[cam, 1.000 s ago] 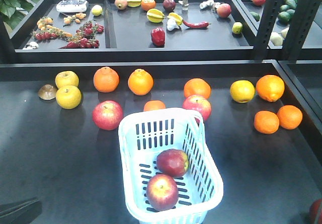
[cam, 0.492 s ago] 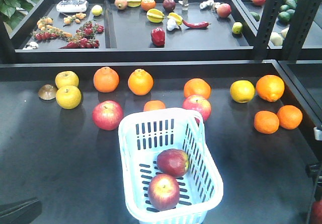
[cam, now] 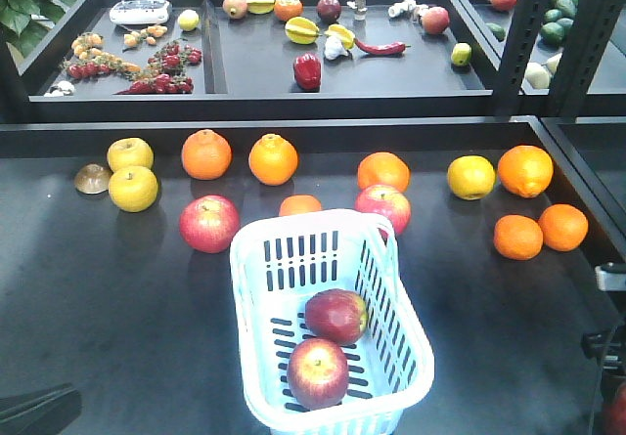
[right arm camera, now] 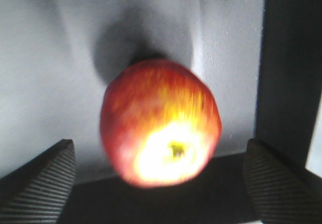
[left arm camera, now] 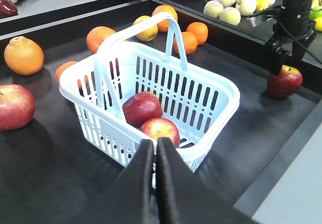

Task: Pick three apples into basket with both arms
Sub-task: 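Reach the right gripper to the red apple farther along the table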

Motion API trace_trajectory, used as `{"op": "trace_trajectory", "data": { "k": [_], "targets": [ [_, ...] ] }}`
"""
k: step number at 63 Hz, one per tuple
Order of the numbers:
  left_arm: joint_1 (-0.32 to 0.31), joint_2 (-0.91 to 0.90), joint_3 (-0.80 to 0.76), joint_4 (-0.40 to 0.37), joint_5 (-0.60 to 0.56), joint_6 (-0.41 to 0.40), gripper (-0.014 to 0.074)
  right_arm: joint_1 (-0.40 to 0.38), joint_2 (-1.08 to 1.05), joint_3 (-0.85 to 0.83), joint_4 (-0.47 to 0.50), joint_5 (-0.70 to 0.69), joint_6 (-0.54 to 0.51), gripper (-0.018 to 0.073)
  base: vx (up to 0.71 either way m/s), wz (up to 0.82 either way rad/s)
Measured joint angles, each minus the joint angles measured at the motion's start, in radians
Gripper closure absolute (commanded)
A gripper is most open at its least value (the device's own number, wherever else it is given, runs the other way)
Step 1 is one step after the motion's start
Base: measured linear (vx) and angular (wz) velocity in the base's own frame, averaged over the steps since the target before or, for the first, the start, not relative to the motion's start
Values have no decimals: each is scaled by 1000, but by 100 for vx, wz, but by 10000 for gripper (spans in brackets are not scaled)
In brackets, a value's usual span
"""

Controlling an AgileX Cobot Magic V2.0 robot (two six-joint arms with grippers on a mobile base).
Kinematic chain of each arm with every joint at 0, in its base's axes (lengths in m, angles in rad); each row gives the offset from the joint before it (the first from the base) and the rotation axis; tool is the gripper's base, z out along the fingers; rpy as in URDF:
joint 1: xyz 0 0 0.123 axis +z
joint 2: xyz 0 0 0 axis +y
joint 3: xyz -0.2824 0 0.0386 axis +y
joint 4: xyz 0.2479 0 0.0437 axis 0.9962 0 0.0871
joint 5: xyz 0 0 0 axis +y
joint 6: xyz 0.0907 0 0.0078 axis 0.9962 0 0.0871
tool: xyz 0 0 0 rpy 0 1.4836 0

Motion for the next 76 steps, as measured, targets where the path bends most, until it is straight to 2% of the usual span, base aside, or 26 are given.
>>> {"op": "trace_trajectory", "data": {
  "k": [16,25,32,45,51,59,69,76],
  "targets": [
    [0,0,0,0,0,0,603,0,77,0,-25,-26,22,-55,0,0],
    [0,0,0,0,0,0,603,0,94,0,-25,-46,22,-10,0,0],
    [0,0,0,0,0,0,603,0,96,-1,-25,-57,22,73,0,0],
    [0,0,0,0,0,0,603,0,90,-1,-15,-58,6,339,0,0],
    [0,0,0,0,0,0,603,0,55,-1,20,-61,-35,440,0,0],
    [0,0,0,0,0,0,603,-1,-29,-1,62,-68,-62,529,0,0],
    [0,0,0,0,0,0,603,-1,-151,-1,148,-65,-116,560,0,0],
    [0,0,0,0,0,0,603,-1,-251,-1,306,-54,-221,557,0,0]
  ]
}}
